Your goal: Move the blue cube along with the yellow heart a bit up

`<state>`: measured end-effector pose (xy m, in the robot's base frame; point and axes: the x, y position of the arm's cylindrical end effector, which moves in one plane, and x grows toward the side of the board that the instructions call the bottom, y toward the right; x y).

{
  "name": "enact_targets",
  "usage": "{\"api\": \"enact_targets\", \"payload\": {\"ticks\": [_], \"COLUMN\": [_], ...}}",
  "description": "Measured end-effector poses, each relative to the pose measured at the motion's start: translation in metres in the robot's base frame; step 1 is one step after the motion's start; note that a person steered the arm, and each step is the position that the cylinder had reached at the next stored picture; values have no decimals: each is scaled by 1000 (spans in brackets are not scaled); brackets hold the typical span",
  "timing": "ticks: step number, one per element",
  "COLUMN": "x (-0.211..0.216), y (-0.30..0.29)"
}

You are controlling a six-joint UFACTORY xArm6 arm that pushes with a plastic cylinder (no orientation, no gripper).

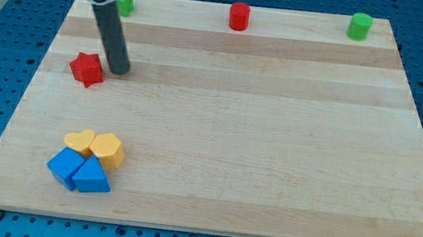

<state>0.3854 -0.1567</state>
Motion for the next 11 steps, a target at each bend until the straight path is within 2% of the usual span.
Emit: {"api": "enact_targets", "payload": {"ticks": [1,3,6,7,8,9,10,11], "x": [6,56,82,118,171,212,229,211], "y": [50,35,-123,-148,-133,-77,-54,-62]}}
